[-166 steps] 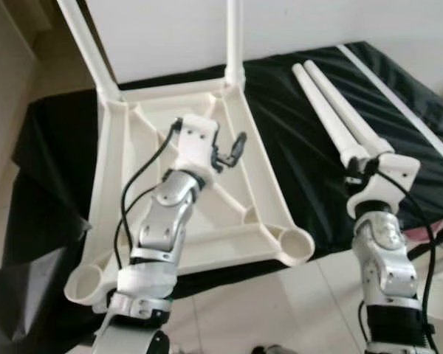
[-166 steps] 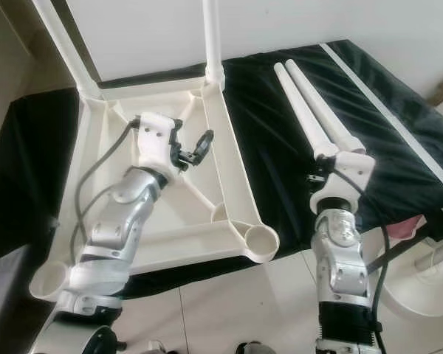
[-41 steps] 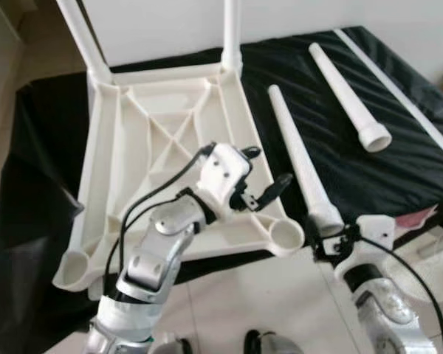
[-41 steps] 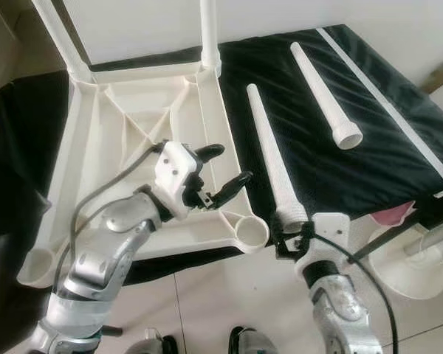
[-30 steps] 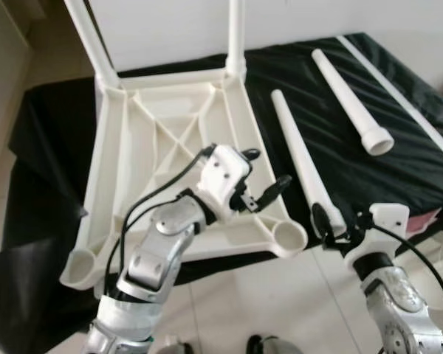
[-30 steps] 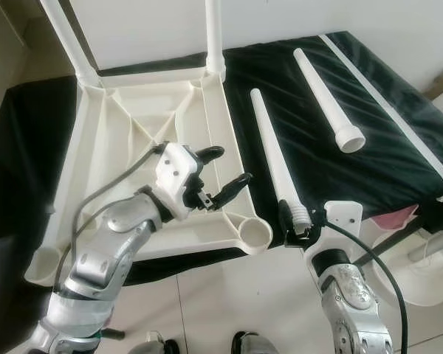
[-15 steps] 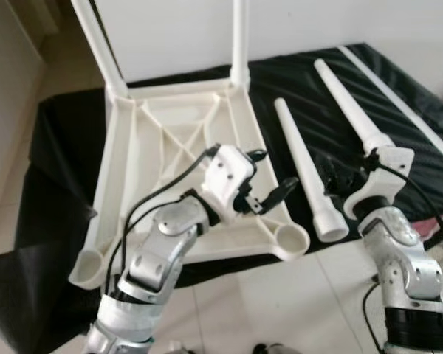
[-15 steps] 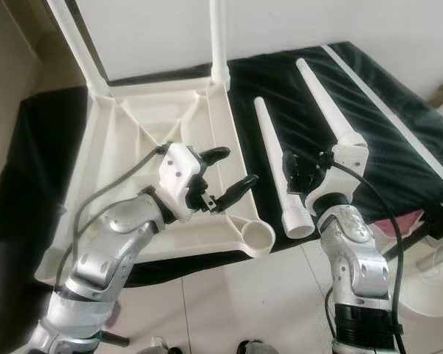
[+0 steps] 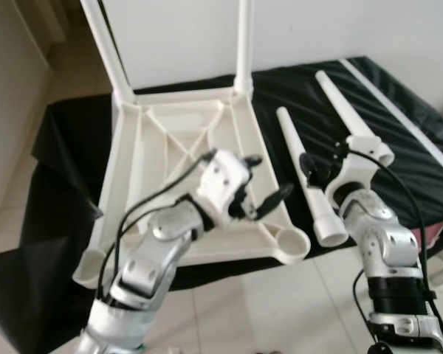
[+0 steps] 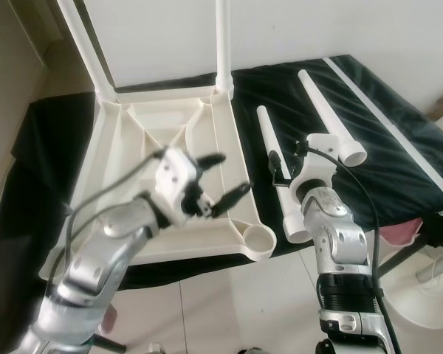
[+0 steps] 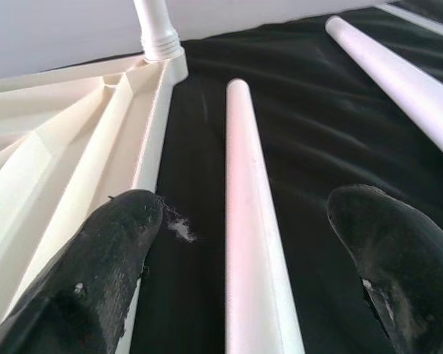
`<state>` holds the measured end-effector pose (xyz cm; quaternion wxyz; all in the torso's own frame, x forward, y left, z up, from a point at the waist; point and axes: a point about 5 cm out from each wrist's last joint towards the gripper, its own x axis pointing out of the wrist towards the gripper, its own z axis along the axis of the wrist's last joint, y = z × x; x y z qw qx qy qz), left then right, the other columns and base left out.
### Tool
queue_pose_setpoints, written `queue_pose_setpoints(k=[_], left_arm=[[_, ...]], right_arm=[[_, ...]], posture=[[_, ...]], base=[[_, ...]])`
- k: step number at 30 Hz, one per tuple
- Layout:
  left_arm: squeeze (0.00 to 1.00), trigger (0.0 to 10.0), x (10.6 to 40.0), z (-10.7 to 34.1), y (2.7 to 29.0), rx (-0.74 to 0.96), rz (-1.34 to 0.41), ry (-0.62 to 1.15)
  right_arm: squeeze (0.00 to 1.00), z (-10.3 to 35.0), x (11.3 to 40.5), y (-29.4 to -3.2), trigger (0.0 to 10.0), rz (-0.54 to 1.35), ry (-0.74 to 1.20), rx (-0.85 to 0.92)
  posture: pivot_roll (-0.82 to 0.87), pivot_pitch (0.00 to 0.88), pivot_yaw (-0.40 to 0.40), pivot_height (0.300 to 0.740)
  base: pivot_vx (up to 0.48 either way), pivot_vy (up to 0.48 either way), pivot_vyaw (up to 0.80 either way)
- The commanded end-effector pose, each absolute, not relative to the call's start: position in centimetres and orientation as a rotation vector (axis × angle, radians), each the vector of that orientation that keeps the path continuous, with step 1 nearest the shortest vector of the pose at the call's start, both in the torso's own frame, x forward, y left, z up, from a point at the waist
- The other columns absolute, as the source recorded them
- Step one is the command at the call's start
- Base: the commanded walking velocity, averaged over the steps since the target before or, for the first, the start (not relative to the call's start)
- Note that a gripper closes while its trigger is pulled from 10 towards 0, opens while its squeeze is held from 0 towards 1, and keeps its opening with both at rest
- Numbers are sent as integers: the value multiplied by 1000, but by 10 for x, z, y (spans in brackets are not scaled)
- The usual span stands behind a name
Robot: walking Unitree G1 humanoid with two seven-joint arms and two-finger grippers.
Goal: Building children table
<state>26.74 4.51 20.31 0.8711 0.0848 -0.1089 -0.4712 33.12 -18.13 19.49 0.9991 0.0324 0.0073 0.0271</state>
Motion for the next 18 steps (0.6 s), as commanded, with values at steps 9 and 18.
queue_pose_setpoints(k=[9, 18], left_arm=[[0, 10000, 258, 197, 37, 215, -1076, -209], [0, 10000, 248, 202, 27, 120, -1095, -191]], right_arm=[[0, 185, 343, -184, 10000, 15, 123, -13], [0, 161, 348, -188, 10000, -45, 314, 35]], posture=[[-1, 23, 0, 740], [7, 18, 1, 740]], base=[[0, 0, 0], [0, 0, 0]])
